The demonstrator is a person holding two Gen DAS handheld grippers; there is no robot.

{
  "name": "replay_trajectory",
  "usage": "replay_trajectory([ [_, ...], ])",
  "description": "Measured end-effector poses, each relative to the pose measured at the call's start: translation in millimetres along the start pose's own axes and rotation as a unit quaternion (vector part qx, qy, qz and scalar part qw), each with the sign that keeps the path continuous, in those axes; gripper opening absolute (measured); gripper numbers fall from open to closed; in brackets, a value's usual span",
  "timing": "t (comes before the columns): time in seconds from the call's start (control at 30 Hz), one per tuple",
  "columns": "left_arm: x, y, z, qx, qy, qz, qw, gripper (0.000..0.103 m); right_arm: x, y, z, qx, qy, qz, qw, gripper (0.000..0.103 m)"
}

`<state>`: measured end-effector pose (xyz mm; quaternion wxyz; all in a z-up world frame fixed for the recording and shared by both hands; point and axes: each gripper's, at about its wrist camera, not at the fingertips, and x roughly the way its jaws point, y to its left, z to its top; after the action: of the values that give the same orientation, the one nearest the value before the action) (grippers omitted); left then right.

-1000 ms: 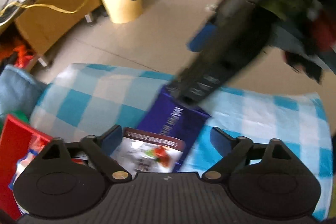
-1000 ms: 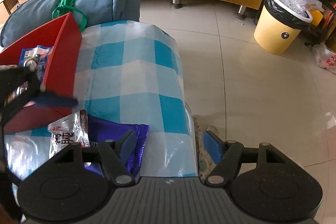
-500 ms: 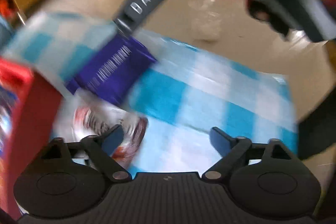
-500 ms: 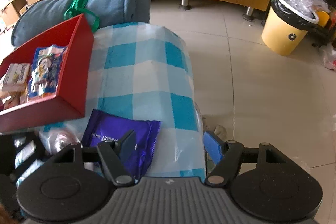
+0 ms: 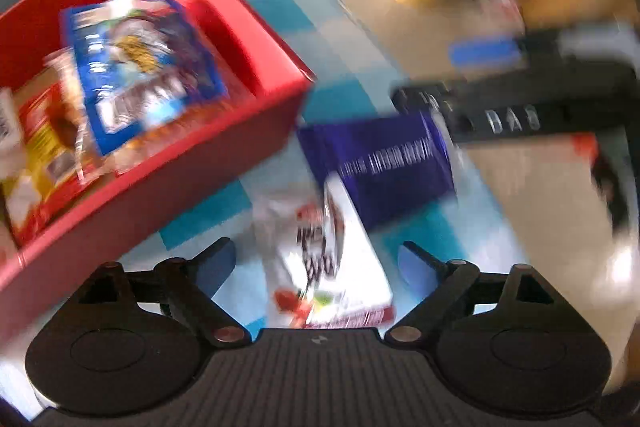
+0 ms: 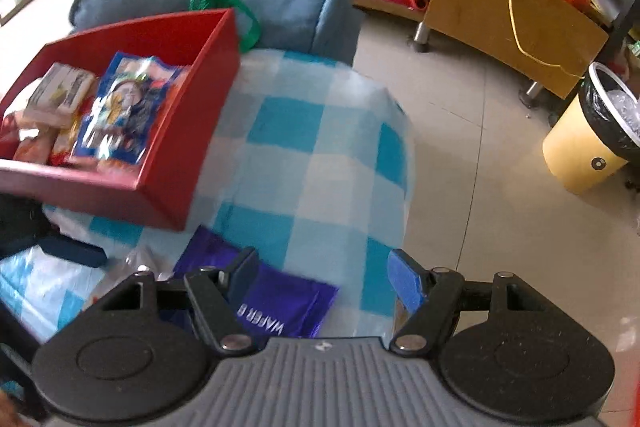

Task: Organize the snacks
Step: 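Move both open grippers toward the duck-snack packet and purple wafer biscuit, then grasp the purple Wafer Biscuit with the right gripper while the left gripper grasps the duck-snack packet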

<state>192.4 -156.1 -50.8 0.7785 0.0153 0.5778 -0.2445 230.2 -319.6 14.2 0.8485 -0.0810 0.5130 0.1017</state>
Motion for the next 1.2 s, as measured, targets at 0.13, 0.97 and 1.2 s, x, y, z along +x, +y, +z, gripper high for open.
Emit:
replay_trajectory([
  [0.13, 8.7, -17.7, -0.4, -0.033, -0.014, 0.06, 0.9975, 0.093, 0.7, 0.7, -4.0, -0.008, 0.003, 0.007, 1.0, 0.069],
  [0.97, -13.9, -4.3, -22.7, -0.027, 0.006, 0.129, 0.9912, 0.062, 41.7, 28.9, 11.4, -0.166, 0.043, 0.148, 0.974, 0.07],
  [1.2, -17.0, 3.4, -24.0, -0.026, 0.004, 0.118, 0.9927, 0.063, 40.4, 43.8, 0.6, -0.267, 0.098, 0.185, 0.941, 0.086],
])
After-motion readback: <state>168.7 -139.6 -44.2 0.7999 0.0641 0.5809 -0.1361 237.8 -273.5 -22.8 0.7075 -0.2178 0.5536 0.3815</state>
